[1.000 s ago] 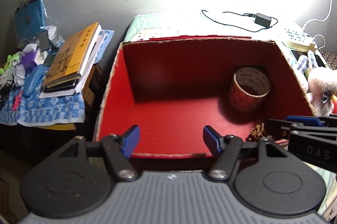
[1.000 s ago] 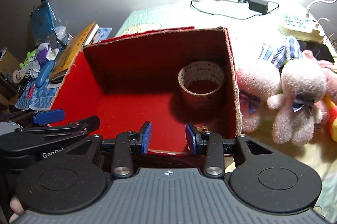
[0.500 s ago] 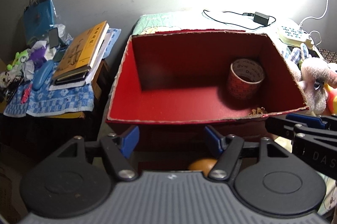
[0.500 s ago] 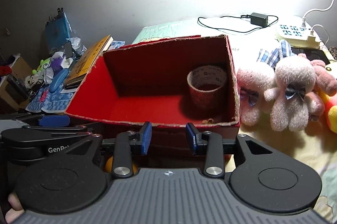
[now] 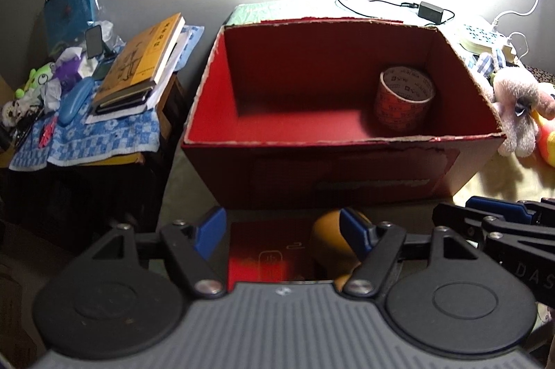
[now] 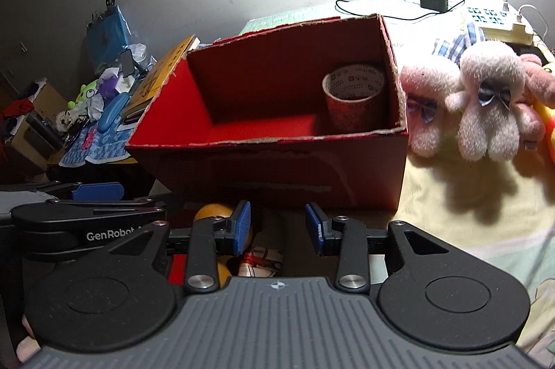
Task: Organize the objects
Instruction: 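Move the right gripper down to the brown wooden gourd toy and grasp its neck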
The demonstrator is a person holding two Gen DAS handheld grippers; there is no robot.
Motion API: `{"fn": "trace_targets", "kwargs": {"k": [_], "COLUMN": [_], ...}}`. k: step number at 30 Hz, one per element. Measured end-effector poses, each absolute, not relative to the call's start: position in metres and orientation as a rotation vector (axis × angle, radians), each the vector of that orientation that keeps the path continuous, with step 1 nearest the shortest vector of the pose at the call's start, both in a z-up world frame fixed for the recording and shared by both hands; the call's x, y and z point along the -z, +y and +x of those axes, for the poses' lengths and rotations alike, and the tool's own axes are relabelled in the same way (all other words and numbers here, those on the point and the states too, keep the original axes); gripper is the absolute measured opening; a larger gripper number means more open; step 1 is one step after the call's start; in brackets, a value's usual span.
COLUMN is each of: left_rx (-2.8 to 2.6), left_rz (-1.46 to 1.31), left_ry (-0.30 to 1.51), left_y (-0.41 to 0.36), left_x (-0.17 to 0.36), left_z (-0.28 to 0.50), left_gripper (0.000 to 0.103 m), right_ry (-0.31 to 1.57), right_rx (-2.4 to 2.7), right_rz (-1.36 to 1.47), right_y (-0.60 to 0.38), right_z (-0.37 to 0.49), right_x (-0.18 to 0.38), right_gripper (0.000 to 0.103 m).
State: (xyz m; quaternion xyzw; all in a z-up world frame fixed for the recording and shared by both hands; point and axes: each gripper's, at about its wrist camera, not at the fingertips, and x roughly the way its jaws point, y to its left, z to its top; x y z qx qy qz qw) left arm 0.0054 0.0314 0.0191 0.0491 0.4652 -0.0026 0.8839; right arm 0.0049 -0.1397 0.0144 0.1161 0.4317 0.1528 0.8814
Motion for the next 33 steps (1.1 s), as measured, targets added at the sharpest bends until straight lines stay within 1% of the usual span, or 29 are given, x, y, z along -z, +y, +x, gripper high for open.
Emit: {"fn": "trace_targets", "kwargs": {"k": [4,8,13,15,18,20,25,27,33], "left_rx": [0.021,0.084,0.188,0.215,0.251,0.269,0.299,0.309,0.328], "left_rz": [0.080,0.042,0.005,-0.001,-0.024,-0.045,-0.095,-0.105,-0.106], "left_ry": [0.987,1.005,1.009,1.008,1.012,1.023,1.052,1.058,1.074], "left_y": [0.037,0.046,0.052,0.051,0.049,0.047,0.049,0.049,0.046], "left_x": [-0.015,-0.007,0.001,0.005,0.012,0.017,0.029,0.032,0.037], "left_z": [0.001,-0.007,-0.022,-0.026,-0.028,-0.026,-0.021,-0.020,-0.016], "left_gripper": [0.073,0.069,0.069,0.065,0.063,0.060,0.058,0.055,0.052], "right_ry": [0.918,0.947,0.996,1.012,1.032,1.045,1.068,1.077,1.103], "right_rx": [-0.318,-0.324,-0.326,-0.338,-0.369,-0.386,-0.415,-0.419,-0.442], "right_rz": [0.250,0.275,0.322,0.347,0.371,0.389,0.443,0.456,0.463], "right_y": [-0.140,-0.142,-0.147,-0.148,-0.146,-0.144,-0.144,-0.143,-0.137], "right_z": [0.001,-0.001,0.000,-0.001,0.000,0.002,0.006,0.008,0.013], "right_x": [-0.011,-0.004,0.007,0.011,0.016,0.018,0.024,0.025,0.030], "right_gripper": [0.038,0.038,0.038,0.038,0.038,0.037,0.037,0.037,0.037]}}
